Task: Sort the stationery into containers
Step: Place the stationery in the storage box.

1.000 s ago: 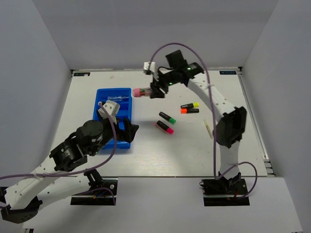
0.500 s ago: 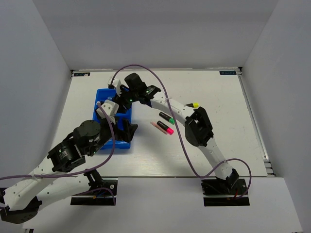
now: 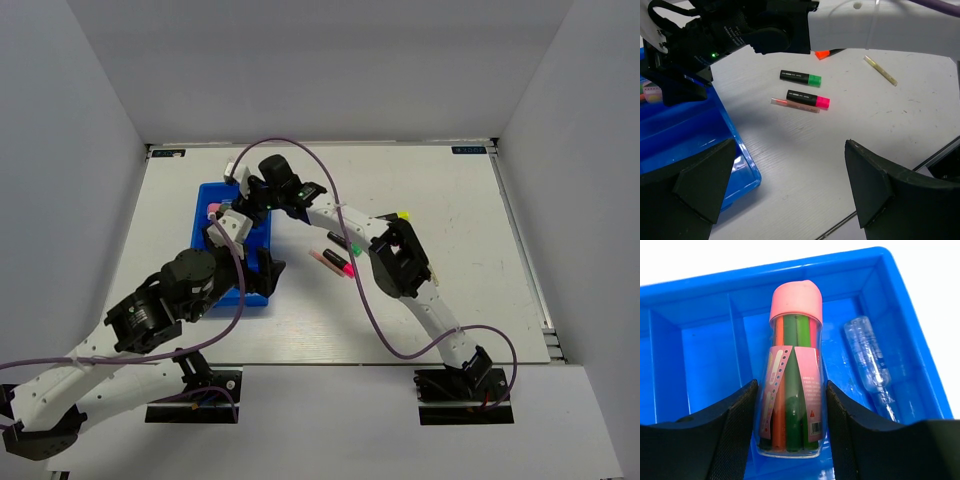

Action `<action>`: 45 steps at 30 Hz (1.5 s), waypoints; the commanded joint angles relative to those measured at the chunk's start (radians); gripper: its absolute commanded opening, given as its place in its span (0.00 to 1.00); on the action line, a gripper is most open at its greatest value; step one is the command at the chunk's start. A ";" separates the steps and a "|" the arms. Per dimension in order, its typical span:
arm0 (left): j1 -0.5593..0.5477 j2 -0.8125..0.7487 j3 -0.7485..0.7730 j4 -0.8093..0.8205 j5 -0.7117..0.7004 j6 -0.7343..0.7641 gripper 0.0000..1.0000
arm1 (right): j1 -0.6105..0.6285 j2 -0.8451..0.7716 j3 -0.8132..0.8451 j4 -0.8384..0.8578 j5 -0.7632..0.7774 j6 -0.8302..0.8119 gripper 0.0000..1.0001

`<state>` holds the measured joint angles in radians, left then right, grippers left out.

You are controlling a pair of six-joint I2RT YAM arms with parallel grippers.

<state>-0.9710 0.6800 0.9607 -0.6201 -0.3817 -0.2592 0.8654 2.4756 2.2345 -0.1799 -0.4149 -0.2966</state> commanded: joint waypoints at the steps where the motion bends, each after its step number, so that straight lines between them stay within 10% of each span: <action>1: -0.006 0.003 -0.014 0.002 0.009 0.000 1.00 | 0.000 0.002 0.017 0.076 -0.074 -0.064 0.00; 8: -0.003 0.007 -0.016 0.002 0.012 -0.006 1.00 | 0.001 0.011 -0.004 0.060 -0.120 -0.127 0.00; 12: -0.005 0.009 -0.017 -0.010 0.015 -0.012 1.00 | 0.004 0.013 -0.012 0.034 -0.127 -0.154 0.52; 22: -0.005 0.010 -0.005 -0.021 0.017 -0.026 1.00 | 0.009 -0.021 -0.003 0.031 -0.124 -0.136 0.68; 24: -0.005 0.012 0.001 -0.023 0.020 -0.029 1.00 | 0.006 -0.027 -0.001 0.023 -0.116 -0.125 0.64; 27: -0.006 0.015 0.010 -0.020 0.049 -0.017 0.98 | 0.001 -0.078 0.007 0.023 -0.019 -0.064 0.00; 30: -0.005 0.029 0.021 -0.010 0.116 0.024 0.84 | 0.001 -0.159 -0.015 -0.015 0.194 -0.023 0.00; 32: -0.005 0.050 0.021 -0.001 0.151 0.070 0.26 | -0.002 -0.249 -0.048 -0.015 0.331 0.033 0.00; 34: -0.005 0.073 0.027 0.002 0.158 0.075 0.00 | -0.023 -0.293 -0.125 -0.053 0.508 0.034 0.00; 37: -0.006 0.162 0.064 -0.023 0.176 0.058 0.00 | -0.087 -0.447 -0.257 -0.144 0.596 0.100 0.07; 38: -0.005 0.223 0.067 -0.032 0.181 0.049 0.00 | -0.101 -0.498 -0.319 -0.182 0.600 0.137 0.43; 40: -0.006 0.274 0.059 -0.020 0.211 0.038 0.05 | -0.170 -0.571 -0.418 -0.237 0.610 0.154 0.59; 41: -0.003 0.308 0.055 0.006 0.217 0.066 0.46 | -0.190 -0.590 -0.479 -0.257 0.613 0.165 0.68; 42: -0.002 0.343 0.049 0.008 0.234 0.090 0.67 | -0.230 -0.627 -0.504 -0.342 0.608 0.183 0.68; 44: 0.017 0.383 0.052 -0.016 0.280 0.231 0.86 | -0.307 -0.649 -0.576 -0.444 0.497 0.200 0.68; 45: 0.050 0.450 0.062 -0.026 0.353 0.292 0.89 | -0.363 -0.687 -0.637 -0.498 0.378 0.200 0.53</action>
<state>-0.9615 1.0660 1.0050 -0.6239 -0.1650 -0.1230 0.5995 1.8050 1.7149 -0.4377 0.0937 -0.1604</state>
